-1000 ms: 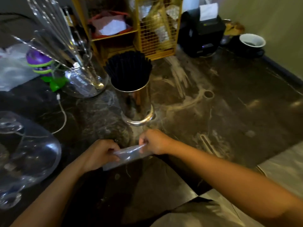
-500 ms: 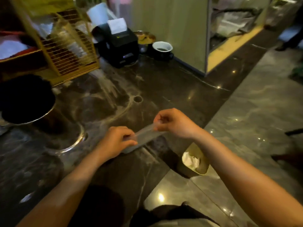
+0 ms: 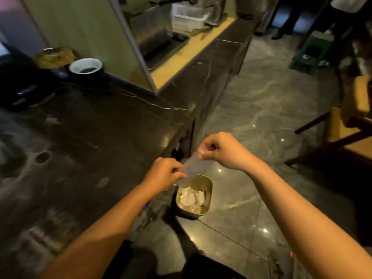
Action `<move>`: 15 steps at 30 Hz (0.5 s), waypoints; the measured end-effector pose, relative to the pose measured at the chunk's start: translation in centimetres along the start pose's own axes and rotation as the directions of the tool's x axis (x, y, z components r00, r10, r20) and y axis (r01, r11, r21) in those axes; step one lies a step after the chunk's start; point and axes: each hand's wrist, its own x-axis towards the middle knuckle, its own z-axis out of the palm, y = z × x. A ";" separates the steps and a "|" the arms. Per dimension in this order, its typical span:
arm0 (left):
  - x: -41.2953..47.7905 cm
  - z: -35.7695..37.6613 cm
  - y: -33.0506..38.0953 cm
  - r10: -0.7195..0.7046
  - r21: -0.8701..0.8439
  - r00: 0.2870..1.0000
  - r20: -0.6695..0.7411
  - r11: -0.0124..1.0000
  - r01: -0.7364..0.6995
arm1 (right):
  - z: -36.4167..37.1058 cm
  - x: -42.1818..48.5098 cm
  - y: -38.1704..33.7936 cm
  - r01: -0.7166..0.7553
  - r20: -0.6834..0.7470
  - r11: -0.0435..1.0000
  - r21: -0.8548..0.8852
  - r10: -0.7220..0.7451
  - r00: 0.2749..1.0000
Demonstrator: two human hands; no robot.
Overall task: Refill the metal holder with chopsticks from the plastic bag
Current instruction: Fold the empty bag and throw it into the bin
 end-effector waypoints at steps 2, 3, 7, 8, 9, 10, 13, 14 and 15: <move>2.6 2.5 0.8 -0.017 0.014 1.000 0.022 1.000 0.016 | -0.7 0.3 3.1 -0.018 0.001 1.000 -0.016 0.018 1.000; 3.7 3.7 1.1 -0.020 0.016 0.999 0.035 1.000 0.019 | -0.9 0.6 4.5 -0.023 0.006 0.999 -0.024 0.023 1.000; 7.3 8.6 0.0 -0.055 0.034 0.997 0.054 0.998 0.054 | -0.2 2.0 10.1 -0.071 0.007 0.996 -0.045 0.072 0.997; 8.1 9.7 -0.6 -0.101 0.064 0.991 0.086 0.993 0.096 | 0.5 2.6 11.6 -0.089 0.005 0.994 -0.056 0.089 0.996; 8.6 10.8 -1.4 -0.150 0.100 0.981 0.125 0.985 0.138 | 1.4 3.2 13.1 -0.106 -0.005 0.993 -0.061 0.106 0.994; 9.1 12.1 -2.4 -0.189 0.140 0.970 0.152 0.976 0.168 | 2.6 3.8 14.8 -0.132 -0.003 0.989 -0.059 0.132 0.991; 9.5 16.5 -6.9 -0.291 0.268 0.930 0.223 0.936 0.228 | 7.4 5.5 20.1 -0.201 0.005 0.980 0.004 0.201 0.980; 9.5 18.2 -8.8 -0.310 0.316 0.919 0.244 0.921 0.227 | 9.3 6.0 22.0 -0.218 0.011 0.976 0.000 0.218 0.976; 9.3 19.9 -10.8 -0.334 0.365 0.900 0.280 0.904 0.222 | 11.3 6.3 23.8 -0.240 0.015 0.971 0.000 0.240 0.971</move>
